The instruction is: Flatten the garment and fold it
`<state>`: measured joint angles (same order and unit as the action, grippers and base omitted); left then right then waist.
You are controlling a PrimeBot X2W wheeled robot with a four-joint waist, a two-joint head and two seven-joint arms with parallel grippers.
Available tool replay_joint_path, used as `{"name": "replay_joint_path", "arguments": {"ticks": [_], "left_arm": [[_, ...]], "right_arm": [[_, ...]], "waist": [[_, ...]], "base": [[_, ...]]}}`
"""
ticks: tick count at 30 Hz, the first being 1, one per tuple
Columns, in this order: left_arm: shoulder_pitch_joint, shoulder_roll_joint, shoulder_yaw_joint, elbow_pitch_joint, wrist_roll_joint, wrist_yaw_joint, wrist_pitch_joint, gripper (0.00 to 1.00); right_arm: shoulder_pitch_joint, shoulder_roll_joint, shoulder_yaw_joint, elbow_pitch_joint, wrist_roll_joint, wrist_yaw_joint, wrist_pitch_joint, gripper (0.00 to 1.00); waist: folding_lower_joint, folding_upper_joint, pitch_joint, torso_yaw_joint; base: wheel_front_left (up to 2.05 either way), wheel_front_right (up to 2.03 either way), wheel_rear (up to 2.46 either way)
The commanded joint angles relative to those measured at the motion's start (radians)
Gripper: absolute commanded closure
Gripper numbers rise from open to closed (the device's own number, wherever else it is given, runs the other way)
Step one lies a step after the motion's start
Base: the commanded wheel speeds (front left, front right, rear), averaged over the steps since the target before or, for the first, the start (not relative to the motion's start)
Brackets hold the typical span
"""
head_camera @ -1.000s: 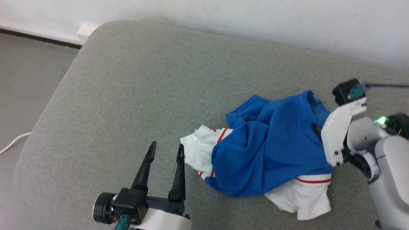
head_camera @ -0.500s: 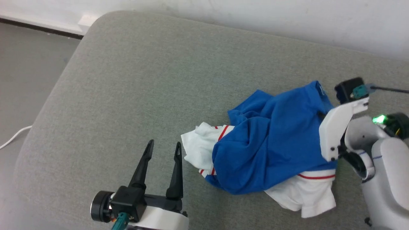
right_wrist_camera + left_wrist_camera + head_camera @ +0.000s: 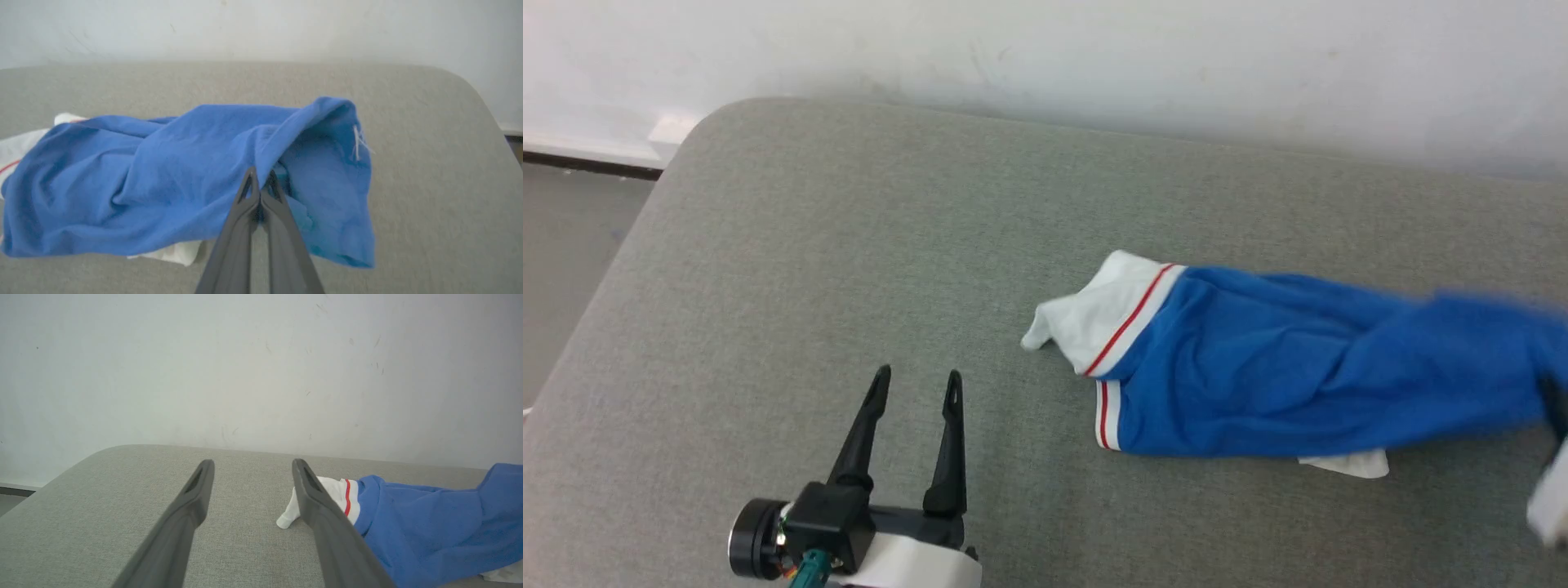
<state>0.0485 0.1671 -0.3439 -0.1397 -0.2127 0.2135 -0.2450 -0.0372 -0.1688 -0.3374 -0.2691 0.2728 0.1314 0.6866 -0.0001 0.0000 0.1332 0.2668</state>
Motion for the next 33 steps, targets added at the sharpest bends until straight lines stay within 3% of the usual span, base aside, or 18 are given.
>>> {"name": "replay_joint_path", "arguments": {"ticks": [1,5,6,7,8,12,17,24,33], "left_arm": [[0.018,0.007,0.001,-0.004,-0.004,0.005,0.005,0.0],[0.03,0.014,-0.004,-0.004,-0.007,0.005,0.016,0.0],[0.033,0.016,-0.005,-0.003,-0.008,0.005,0.019,0.0],[0.036,0.018,-0.006,-0.003,-0.009,0.005,0.022,0.0],[0.04,0.021,-0.006,-0.003,-0.01,0.005,0.025,0.0],[0.053,0.034,-0.013,-0.015,-0.005,0.004,0.038,0.0],[0.06,0.041,-0.013,-0.052,-0.002,0.008,0.035,0.0],[0.097,0.056,-0.016,-0.094,0.018,0.013,0.006,0.0],[0.106,0.077,0.012,-0.121,0.017,0.026,0.01,0.0]], "right_arm": [[0.05,0.024,-0.015,-0.011,0.002,-0.001,-0.001,1.0],[0.199,0.073,-0.031,0.005,-0.028,-0.001,-0.051,1.0],[0.214,0.079,-0.023,0.018,-0.043,-0.001,-0.077,0.91],[0.219,0.086,-0.02,0.032,-0.056,-0.001,-0.105,0.36],[0.219,0.091,-0.012,0.044,-0.071,-0.001,-0.131,0.0],[0.188,0.109,0.019,0.06,-0.09,-0.001,-0.238,0.0],[0.191,0.117,0.007,-0.043,-0.144,-0.001,-0.403,0.0],[0.326,0.118,-0.012,-0.14,-0.134,-0.001,-0.639,0.0],[0.386,0.118,0.002,-0.119,-0.105,-0.001,-0.767,0.0]], "waist": [[0.0001,0.0,-0.008,-0.015],[0.0001,0.0,-0.014,-0.023],[0.0001,0.0,-0.02,-0.026],[0.0001,0.0,-0.026,-0.029],[0.0001,0.0,-0.033,-0.032],[0.0001,0.0,-0.064,-0.048],[0.0001,0.0,-0.089,-0.064],[0.0001,0.0,-0.094,-0.108],[0.0001,0.0,-0.072,-0.188]], "base": [[0.0,0.0,0.0],[0.0,0.0,0.0],[0.0,0.0,0.0],[0.0,0.0,0.0],[0.0,0.0,0.0],[0.0,0.0,0.0],[0.0,0.0,0.0],[0.0,0.0,0.0],[0.0,0.0,0.0]]}}
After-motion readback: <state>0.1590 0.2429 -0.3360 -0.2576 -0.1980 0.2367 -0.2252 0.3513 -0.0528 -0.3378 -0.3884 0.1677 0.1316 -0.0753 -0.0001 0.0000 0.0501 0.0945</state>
